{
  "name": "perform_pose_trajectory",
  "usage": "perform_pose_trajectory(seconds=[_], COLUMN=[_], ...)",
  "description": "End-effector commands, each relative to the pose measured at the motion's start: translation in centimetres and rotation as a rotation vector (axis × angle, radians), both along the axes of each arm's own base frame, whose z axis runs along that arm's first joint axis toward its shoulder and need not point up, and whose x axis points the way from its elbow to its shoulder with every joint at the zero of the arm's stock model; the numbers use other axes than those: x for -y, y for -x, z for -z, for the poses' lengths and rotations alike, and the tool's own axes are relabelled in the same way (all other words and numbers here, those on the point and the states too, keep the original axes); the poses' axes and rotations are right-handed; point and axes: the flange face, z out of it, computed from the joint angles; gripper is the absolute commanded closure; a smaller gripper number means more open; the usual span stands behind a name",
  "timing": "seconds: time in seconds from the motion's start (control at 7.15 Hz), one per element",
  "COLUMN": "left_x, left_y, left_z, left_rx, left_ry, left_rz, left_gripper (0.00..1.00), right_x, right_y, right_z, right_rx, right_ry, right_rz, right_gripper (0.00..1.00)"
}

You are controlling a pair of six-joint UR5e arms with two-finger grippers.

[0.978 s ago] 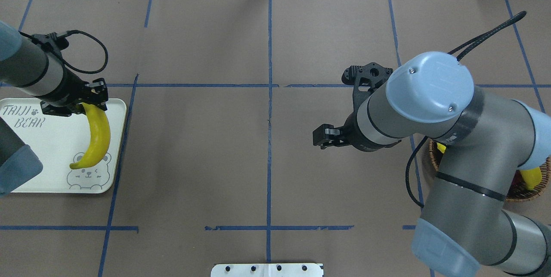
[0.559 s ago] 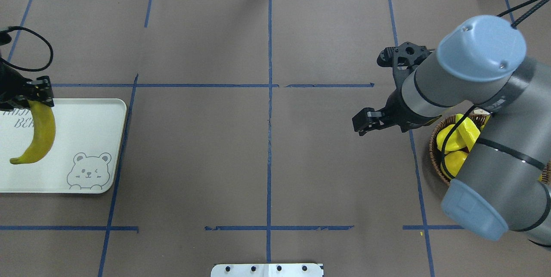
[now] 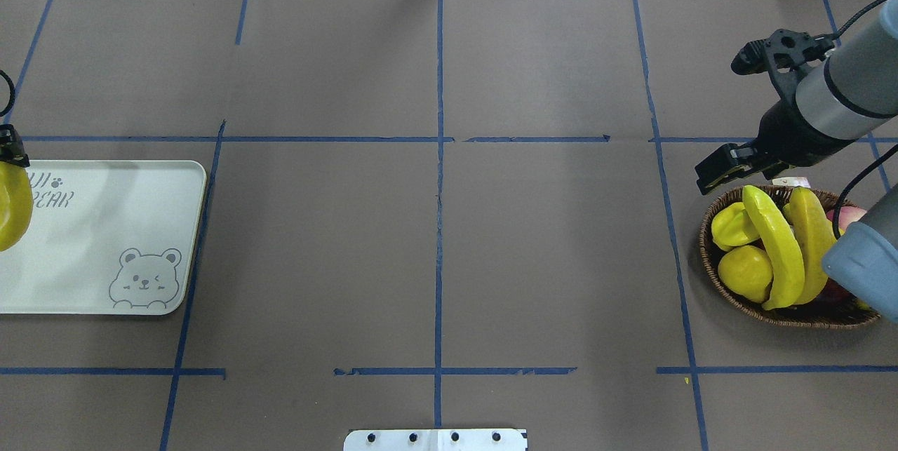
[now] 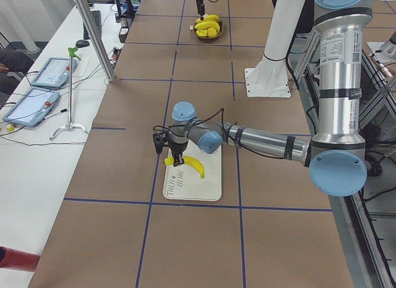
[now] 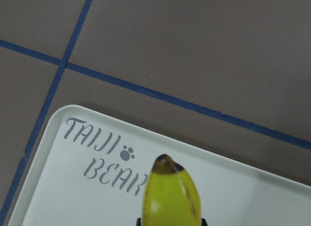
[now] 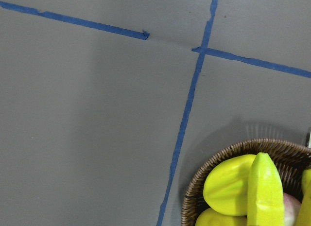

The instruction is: Transfer all bananas from basket to plate

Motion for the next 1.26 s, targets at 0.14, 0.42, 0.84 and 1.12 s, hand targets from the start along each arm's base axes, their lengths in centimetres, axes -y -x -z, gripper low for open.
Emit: perform_pose_trajectory(seconds=[0.14,0.42,0.84,1.12], left_x=[-0.9,-2.6,-3.8,-3.2], left_y=[0.4,0.6,0.9,0.4], left_z=[-3.4,-5.3,-9.0,-10.3], left_rx=[-0.045,-0.087,-0.08,-0.083], left_ry=[0.12,0.164,0.188,0.18], left_rz=[0.142,0.096,0.086,0.082], left_gripper=[1.0,0.95,0.82,0.74], right_x=[0.0,-0.2,-0.9,-0.9], right_y=[-0.8,-1.1,-1.5,-1.5], right_z=[-0.6,-0.5,-0.3,-0.3], right_rx=[-0.005,-0.003,-0.001,-0.001], right_ry=[-0.005,-0.006,-0.011,-0.012], right_rz=[0.004,0.001,0.0,0.002], right_gripper=[0.01,0.01,0.01,0.01])
